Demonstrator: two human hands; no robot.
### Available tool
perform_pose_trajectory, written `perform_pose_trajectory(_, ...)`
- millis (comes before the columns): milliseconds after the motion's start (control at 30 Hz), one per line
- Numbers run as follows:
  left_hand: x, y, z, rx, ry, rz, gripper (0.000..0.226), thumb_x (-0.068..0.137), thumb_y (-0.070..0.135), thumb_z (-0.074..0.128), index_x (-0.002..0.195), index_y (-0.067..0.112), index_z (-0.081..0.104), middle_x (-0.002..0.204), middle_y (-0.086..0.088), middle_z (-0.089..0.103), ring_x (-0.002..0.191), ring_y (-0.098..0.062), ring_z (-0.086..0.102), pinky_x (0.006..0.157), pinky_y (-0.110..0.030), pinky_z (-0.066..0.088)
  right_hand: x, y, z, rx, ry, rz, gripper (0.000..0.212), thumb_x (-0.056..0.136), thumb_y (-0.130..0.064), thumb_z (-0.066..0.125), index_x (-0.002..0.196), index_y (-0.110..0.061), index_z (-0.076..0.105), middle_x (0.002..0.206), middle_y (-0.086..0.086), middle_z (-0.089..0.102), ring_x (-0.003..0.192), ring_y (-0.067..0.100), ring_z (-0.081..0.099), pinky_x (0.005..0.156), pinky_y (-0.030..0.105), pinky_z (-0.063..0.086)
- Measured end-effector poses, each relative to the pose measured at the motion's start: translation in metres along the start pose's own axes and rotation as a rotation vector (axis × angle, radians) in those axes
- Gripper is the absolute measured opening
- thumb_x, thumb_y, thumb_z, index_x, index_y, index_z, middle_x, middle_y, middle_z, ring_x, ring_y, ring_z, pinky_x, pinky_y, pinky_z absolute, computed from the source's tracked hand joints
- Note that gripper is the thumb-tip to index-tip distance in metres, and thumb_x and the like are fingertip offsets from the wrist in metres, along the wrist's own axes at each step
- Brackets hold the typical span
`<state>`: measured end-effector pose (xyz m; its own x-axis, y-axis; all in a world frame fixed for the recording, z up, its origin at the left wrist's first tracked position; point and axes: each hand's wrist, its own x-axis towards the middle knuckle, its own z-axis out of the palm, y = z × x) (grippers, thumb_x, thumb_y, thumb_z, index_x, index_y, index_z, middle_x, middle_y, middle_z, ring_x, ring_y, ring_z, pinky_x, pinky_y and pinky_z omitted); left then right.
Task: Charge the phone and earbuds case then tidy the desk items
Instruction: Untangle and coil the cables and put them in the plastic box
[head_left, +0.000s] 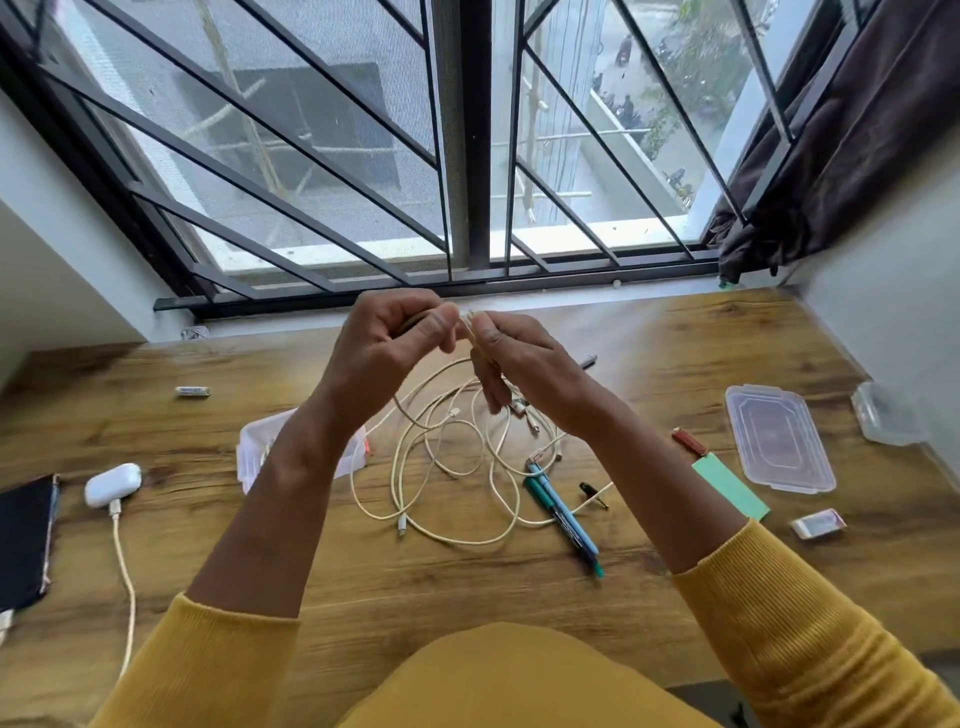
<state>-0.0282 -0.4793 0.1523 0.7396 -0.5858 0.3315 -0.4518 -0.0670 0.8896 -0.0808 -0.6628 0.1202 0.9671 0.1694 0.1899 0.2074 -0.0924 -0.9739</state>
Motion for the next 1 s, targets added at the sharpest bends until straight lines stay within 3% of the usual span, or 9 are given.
perform_pose_trajectory(67, 0.002, -0.003, -0.001, 0.029, 0.038, -0.012, 0.035, 0.102, 0.022, 0.062, 0.075, 0.001, 0.066, 0.057, 0.008, 0.053, 0.052, -0.001, 0.043, 0.057, -0.018, 0.039, -0.003, -0.007, 0.002, 0.015, -0.073, 0.045, 0.061, 0.117, -0.034, 0.023, 0.109, 0.004, 0.07, 0.057, 0.017, 0.043, 0.046, 0.025, 0.038, 0.049, 0.037, 0.042)
perform_pose_trajectory(167, 0.003, -0.008, -0.002, 0.028, 0.072, -0.01, 0.03, 0.099, 0.028, 0.069, 0.075, 0.009, 0.067, 0.056, 0.012, 0.05, 0.053, -0.008, 0.042, 0.056, -0.022, 0.038, -0.006, -0.015, -0.002, 0.081, -0.221, 0.124, 0.084, 0.112, -0.051, 0.013, 0.109, 0.009, 0.072, 0.05, 0.003, 0.031, 0.045, 0.021, 0.028, 0.058, 0.058, 0.04)
perform_pose_trajectory(233, 0.002, -0.012, -0.003, 0.01, 0.088, -0.003, 0.034, 0.097, 0.033, 0.071, 0.075, 0.008, 0.065, 0.057, 0.012, 0.047, 0.054, -0.011, 0.04, 0.056, -0.027, 0.038, -0.007, -0.017, -0.005, 0.176, -0.29, 0.151, 0.089, 0.113, -0.053, 0.01, 0.108, 0.013, 0.069, 0.047, 0.002, 0.024, 0.042, 0.019, 0.023, 0.064, 0.053, 0.04)
perform_pose_trajectory(367, -0.002, -0.021, 0.002, -0.016, 0.155, -0.037, 0.044, 0.103, 0.041, 0.06, 0.072, 0.009, 0.059, 0.056, 0.009, 0.043, 0.051, -0.01, 0.034, 0.052, -0.022, 0.031, -0.008, -0.022, -0.009, 0.369, -0.298, 0.128, 0.064, 0.115, -0.037, 0.02, 0.111, 0.007, 0.066, 0.045, -0.003, 0.026, 0.04, 0.016, 0.027, 0.076, 0.039, 0.046)
perform_pose_trajectory(500, -0.007, -0.032, 0.014, -0.014, 0.242, -0.075, 0.043, 0.109, 0.037, 0.048, 0.073, 0.018, 0.059, 0.054, -0.001, 0.041, 0.05, -0.01, 0.034, 0.049, -0.025, 0.028, -0.005, -0.031, -0.01, 0.48, -0.184, 0.033, 0.05, 0.115, -0.029, 0.02, 0.117, -0.002, 0.062, 0.054, -0.004, 0.04, 0.052, 0.018, 0.043, 0.094, 0.049, 0.041)
perform_pose_trajectory(600, -0.014, -0.042, 0.024, 0.015, 0.265, -0.113, 0.043, 0.106, 0.047, 0.046, 0.078, 0.02, 0.063, 0.056, -0.004, 0.041, 0.049, -0.012, 0.034, 0.049, -0.029, 0.027, -0.001, -0.034, -0.01, 0.56, -0.081, -0.042, 0.045, 0.115, -0.026, 0.023, 0.125, 0.001, 0.057, 0.063, 0.002, 0.05, 0.068, 0.028, 0.049, 0.091, 0.05, 0.039)
perform_pose_trajectory(700, -0.023, -0.047, 0.032, 0.081, 0.265, -0.149, 0.043, 0.105, 0.051, 0.046, 0.079, 0.024, 0.067, 0.054, 0.008, 0.042, 0.049, -0.011, 0.036, 0.054, -0.031, 0.028, 0.001, -0.033, -0.016, 0.602, 0.025, -0.068, 0.04, 0.116, -0.027, 0.025, 0.132, -0.004, 0.054, 0.082, 0.003, 0.068, 0.098, 0.034, 0.066, 0.106, 0.053, 0.036)
perform_pose_trajectory(800, -0.03, -0.042, 0.043, 0.159, 0.17, -0.15, 0.038, 0.108, 0.046, 0.046, 0.082, 0.032, 0.07, 0.054, 0.01, 0.049, 0.052, -0.004, 0.043, 0.057, -0.028, 0.032, 0.003, -0.033, -0.021, 0.592, 0.086, -0.041, 0.038, 0.116, -0.028, 0.025, 0.142, -0.01, 0.047, 0.12, 0.004, 0.076, 0.136, 0.025, 0.06, 0.123, 0.058, 0.02)
perform_pose_trajectory(1000, -0.031, -0.021, 0.048, 0.278, -0.029, -0.084, 0.026, 0.11, 0.029, 0.058, 0.102, 0.017, 0.08, 0.06, 0.015, 0.058, 0.056, 0.007, 0.054, 0.059, -0.016, 0.036, 0.005, -0.02, -0.013, 0.355, 0.141, -0.048, 0.037, 0.115, -0.018, 0.031, 0.138, -0.009, 0.058, 0.153, 0.019, 0.056, 0.148, 0.021, 0.048, 0.129, 0.049, 0.022)
